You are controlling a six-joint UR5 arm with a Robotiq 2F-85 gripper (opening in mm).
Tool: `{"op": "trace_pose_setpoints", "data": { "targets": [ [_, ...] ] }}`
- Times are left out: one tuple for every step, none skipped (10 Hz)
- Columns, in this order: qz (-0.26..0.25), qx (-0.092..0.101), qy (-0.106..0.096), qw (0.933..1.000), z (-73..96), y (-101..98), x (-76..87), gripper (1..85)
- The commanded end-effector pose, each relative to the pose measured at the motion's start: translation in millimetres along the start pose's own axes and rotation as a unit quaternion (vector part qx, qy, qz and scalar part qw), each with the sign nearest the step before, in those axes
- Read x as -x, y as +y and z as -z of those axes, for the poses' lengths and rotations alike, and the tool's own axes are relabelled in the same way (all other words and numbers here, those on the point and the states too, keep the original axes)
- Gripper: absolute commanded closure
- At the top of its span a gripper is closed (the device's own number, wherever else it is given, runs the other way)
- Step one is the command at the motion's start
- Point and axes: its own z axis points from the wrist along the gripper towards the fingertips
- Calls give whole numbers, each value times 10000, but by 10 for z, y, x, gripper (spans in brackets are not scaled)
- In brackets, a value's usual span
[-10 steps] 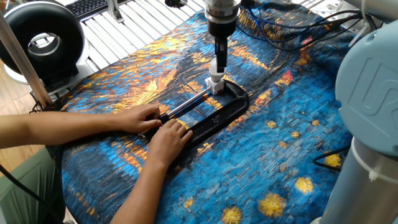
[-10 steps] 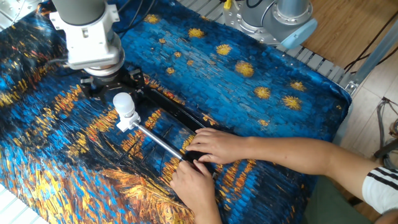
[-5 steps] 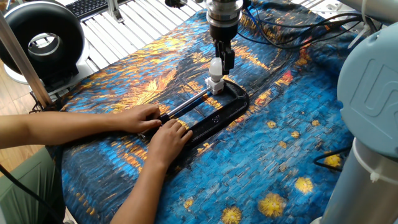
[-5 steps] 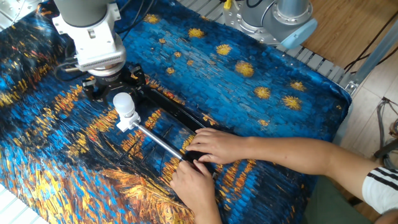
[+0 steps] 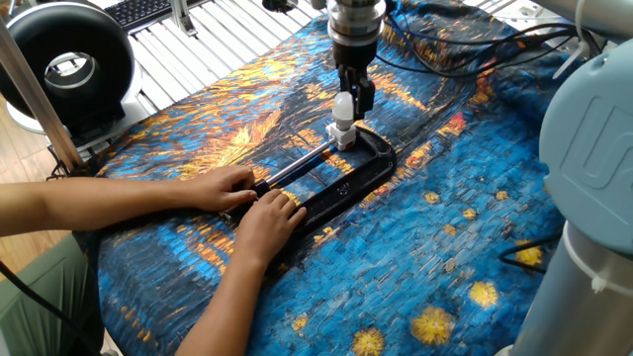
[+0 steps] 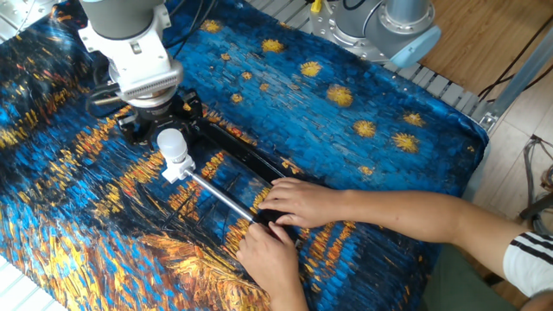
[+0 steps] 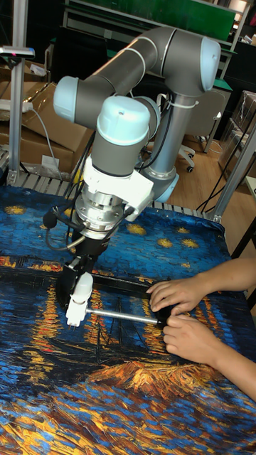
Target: Install the light bulb by rotating it
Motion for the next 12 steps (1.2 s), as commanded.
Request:
{"op": "trace_pose_setpoints", "data": {
  "targets": [
    [89,-42,-79,9999,-3,15,78,180],
    [142,-68,-97,9998,-1,5,95,190],
    [196,-99,-100,9997,0,-8,106,203],
    [242,-131,-104,9996,-1,-23,111,220],
    [272,-146,-109,9995,-1,-30,115,233],
    [295,-163,-107,9994,-2,-37,116,240],
    [318,-178,-112,9993,-3,-39,124,243],
    [326,-195,-110,9992,-5,-44,126,253],
    [326,-202,-113,9992,-5,-47,128,267],
    [349,-202,-112,9991,-6,-46,130,273],
    [356,-215,-101,9991,-6,-52,124,277],
    [349,-215,-101,9991,-7,-51,124,290]
  ]
}}
